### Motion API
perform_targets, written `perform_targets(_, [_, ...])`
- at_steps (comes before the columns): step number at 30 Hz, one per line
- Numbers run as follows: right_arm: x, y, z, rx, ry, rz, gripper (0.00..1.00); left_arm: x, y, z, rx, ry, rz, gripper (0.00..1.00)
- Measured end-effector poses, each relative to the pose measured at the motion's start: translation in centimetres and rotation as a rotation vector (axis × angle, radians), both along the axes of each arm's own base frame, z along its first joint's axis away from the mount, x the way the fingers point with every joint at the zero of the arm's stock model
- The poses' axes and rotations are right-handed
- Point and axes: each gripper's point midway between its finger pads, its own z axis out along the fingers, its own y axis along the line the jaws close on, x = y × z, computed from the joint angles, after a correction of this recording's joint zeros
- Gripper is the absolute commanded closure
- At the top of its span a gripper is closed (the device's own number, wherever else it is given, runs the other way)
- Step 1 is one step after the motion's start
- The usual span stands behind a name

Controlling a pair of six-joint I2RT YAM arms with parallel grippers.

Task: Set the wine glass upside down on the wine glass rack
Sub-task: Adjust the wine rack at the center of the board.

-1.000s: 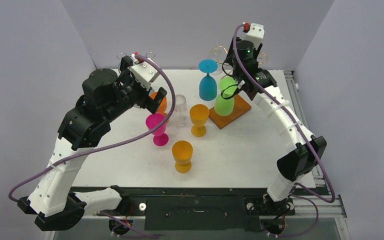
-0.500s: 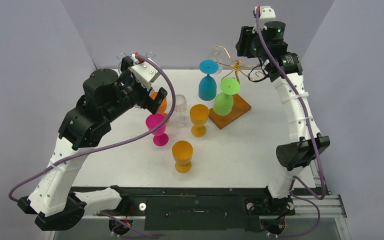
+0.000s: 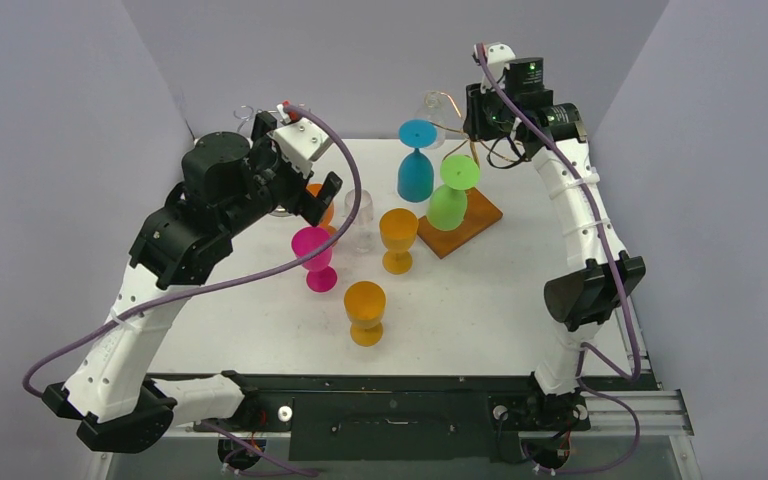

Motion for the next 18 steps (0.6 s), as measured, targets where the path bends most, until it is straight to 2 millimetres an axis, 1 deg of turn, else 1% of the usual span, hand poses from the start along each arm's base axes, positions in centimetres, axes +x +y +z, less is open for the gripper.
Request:
perform_targets(1, [0.0, 0.0, 0.0, -0.004, 0.000, -0.001, 0.78, 0.0, 0.0, 0.0, 0.000, 0.002, -0.001, 0.04])
perform_targets(5, [0.2, -0.1, -0.1, -0.022, -0.007, -0.007, 0.97, 0.1, -0.1, -0.1, 0.000, 0.004, -0.002, 0.04])
perform_targets(6, [0.2, -0.1, 0.0, -0.026, -0.010, -0.011, 1.00, 0.1, -0.1, -0.1, 0.000, 0.004, -0.002, 0.04])
perform_targets(11, [0.6, 0.3, 0.1, -0.040, -0.020, -0.086, 1.00, 0.1, -0.1, 0.7, -0.010, -0.010, -0.003, 0.04])
perform_targets(15, [1.1, 0.2, 0.1, -0.020, -0.031, -0.223, 1.00, 0.0, -0.1, 0.9, -0.014, -0.014, -0.005, 0.04])
perform_targets(18, [1.7, 0.1, 0.2, 0.026, -0.063, -0.339, 1.00, 0.0, -0.1, 0.9, -0.014, -0.013, -0.006, 0.04])
